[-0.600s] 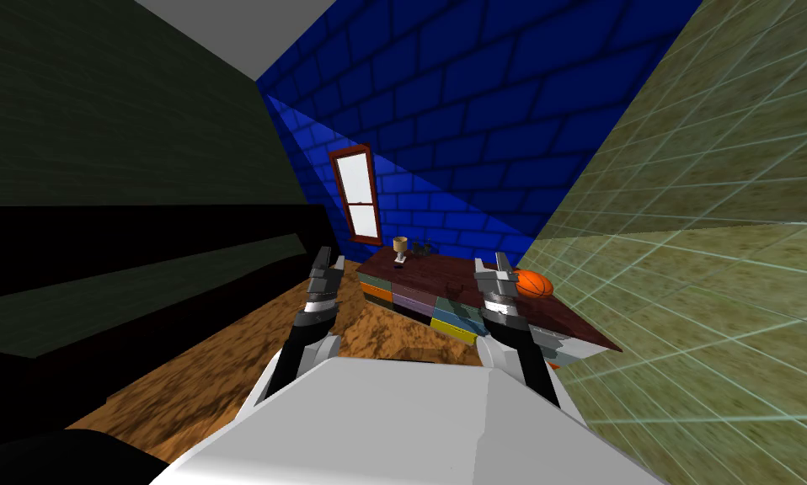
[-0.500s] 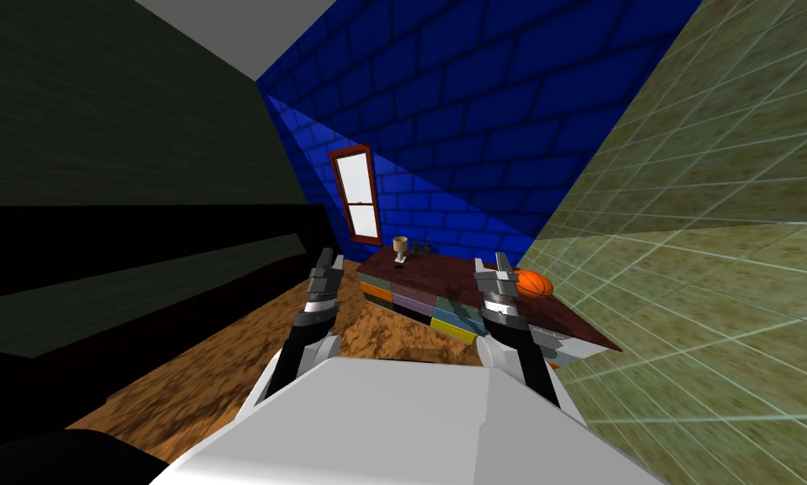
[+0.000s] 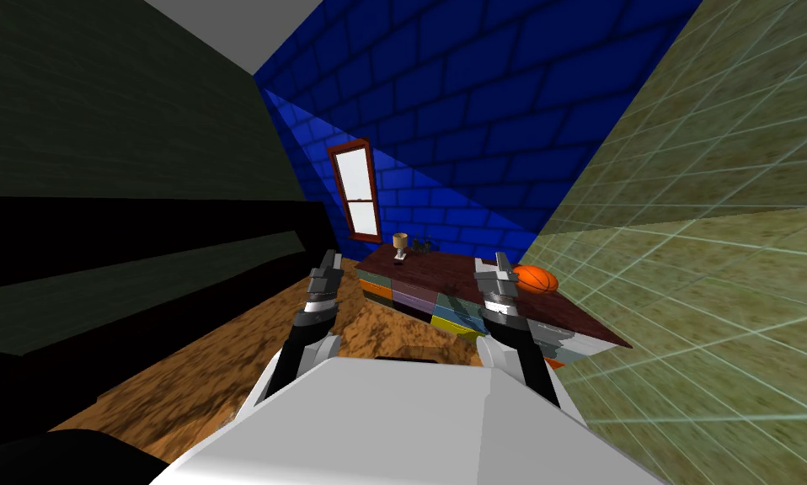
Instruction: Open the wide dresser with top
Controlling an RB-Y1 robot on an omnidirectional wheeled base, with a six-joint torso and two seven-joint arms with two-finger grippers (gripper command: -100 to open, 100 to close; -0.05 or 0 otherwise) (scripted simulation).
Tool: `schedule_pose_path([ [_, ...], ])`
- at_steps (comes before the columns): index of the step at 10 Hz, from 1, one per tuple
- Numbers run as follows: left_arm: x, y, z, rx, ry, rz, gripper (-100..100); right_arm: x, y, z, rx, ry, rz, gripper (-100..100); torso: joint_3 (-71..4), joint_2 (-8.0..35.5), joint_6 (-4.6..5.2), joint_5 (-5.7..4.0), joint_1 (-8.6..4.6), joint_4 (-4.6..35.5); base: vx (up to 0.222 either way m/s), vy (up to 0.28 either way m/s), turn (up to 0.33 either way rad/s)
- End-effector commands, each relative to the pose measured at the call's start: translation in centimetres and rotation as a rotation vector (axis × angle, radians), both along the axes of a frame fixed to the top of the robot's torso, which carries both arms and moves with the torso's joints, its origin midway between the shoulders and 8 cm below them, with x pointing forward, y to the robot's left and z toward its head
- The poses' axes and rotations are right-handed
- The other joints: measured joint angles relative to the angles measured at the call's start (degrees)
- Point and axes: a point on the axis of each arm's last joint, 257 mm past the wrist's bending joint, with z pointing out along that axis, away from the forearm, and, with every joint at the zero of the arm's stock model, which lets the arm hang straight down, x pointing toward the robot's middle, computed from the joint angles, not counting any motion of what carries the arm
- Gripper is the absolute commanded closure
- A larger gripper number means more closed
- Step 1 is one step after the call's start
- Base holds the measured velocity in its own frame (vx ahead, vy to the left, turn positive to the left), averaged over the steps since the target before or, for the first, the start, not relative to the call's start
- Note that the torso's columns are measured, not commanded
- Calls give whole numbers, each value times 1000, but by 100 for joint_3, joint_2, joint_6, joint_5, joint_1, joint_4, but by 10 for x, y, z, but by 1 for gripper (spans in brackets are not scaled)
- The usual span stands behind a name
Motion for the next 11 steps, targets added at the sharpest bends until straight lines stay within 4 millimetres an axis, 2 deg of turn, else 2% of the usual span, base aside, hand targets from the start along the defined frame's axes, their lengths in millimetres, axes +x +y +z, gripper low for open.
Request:
schedule_pose_path([
  [1,0,0,0,0,0,0,0,0,0,0,0,0,0,0,-845,424,0,0,0,423,0,0,0],
  [3,0,0,0,0,0,0,0,0,0,0,0,0,0,0,-2537,1270,0,0,0,1269,0,0,0],
  [4,0,0,0,0,0,0,0,13,7,-20,-59,74,8,-100,-3383,1693,0,0,0,1692,0,27,16],
  [5,0,0,0,0,0,0,0,21,11,-34,-91,121,9,-100,-3776,1887,0,2,8,1881,-11,51,18],
  [6,0,0,0,0,1,0,0,21,11,-34,-91,121,9,-100,-3887,1943,0,4,13,1938,-12,42,1],
  [8,0,0,0,0,1,0,0,39,16,-73,-158,241,5,-100,-3920,1957,0,0,2,1958,-10,58,23],
  [9,0,0,0,0,1,0,0,39,17,-73,-166,242,3,-100,-3921,1958,0,1,6,1959,-3,53,4],
  [11,0,0,0,0,1,0,0,55,20,-120,-229,380,-6,-100,-3922,1957,0,-1,-2,1959,5,62,29],
])
